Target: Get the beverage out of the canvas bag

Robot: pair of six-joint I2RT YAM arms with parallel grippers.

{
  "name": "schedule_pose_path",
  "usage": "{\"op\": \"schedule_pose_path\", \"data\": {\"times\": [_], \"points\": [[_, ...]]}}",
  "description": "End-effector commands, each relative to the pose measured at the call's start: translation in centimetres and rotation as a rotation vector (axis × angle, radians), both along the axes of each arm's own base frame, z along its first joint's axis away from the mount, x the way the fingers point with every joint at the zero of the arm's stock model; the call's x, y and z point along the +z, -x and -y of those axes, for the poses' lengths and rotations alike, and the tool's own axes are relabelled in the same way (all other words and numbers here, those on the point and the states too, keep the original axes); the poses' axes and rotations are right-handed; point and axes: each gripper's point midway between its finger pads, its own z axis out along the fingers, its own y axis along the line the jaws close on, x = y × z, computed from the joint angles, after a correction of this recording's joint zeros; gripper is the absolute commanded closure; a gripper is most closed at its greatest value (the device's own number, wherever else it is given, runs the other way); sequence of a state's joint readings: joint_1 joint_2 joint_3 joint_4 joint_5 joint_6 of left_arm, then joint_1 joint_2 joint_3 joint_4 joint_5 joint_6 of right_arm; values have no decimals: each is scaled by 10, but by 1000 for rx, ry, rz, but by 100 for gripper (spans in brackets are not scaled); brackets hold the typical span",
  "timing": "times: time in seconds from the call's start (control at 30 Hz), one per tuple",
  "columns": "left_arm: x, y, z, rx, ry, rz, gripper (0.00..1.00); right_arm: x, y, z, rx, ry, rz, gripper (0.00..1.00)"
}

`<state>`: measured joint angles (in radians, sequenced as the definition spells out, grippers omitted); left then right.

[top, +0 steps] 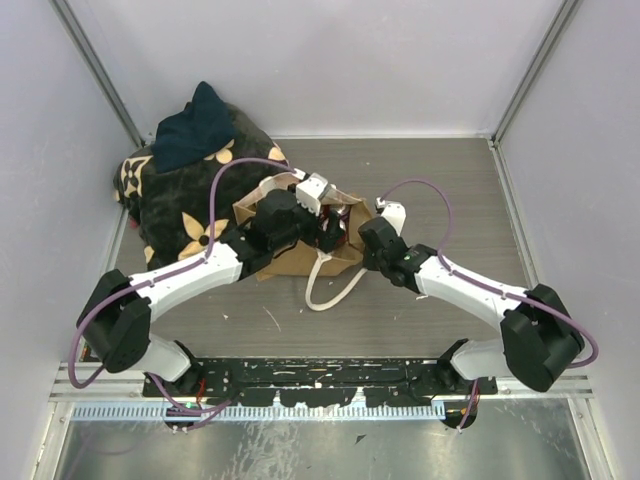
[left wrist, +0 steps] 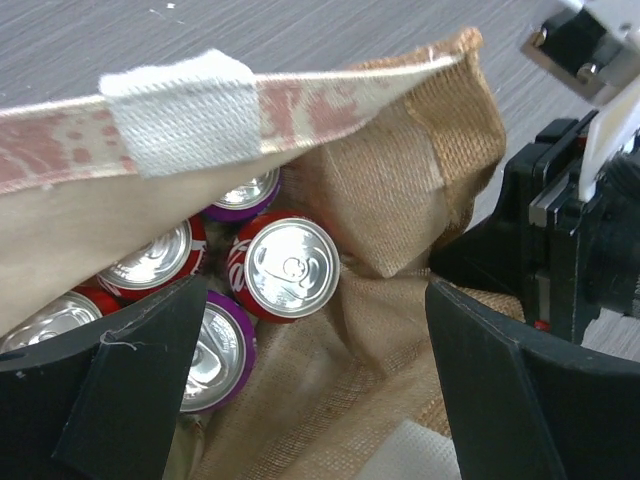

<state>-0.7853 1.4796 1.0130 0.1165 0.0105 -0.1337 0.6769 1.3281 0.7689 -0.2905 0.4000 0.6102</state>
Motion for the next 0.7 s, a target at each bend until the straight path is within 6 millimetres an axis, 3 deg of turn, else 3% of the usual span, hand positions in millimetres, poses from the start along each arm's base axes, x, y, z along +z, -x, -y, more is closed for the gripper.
{"op": "schedule_pose_path", "data": {"times": [0.0,0.07,0.13,0.27,0.33,0.57,0.67], "points": [[-32,19,-9,-40,-68,-35,2,-13,39,37,-3,173,-142,84],[-33,26,-12,-57,-76,-24,2,10,29,33,-16,138,-80,69],[-31,30,-16,-59,-85,-9,2,35,19,28,-28,102,-17,60],[-37,32,-23,-56,-128,-11,2,72,7,17,-13,33,72,59],[-42,31,-23,-52,-140,-16,2,78,5,13,0,19,77,58],[-55,36,-15,-87,-185,9,2,82,3,-12,42,-86,65,33],[-61,40,-13,-89,-207,13,2,89,4,-23,62,-155,70,31]]}}
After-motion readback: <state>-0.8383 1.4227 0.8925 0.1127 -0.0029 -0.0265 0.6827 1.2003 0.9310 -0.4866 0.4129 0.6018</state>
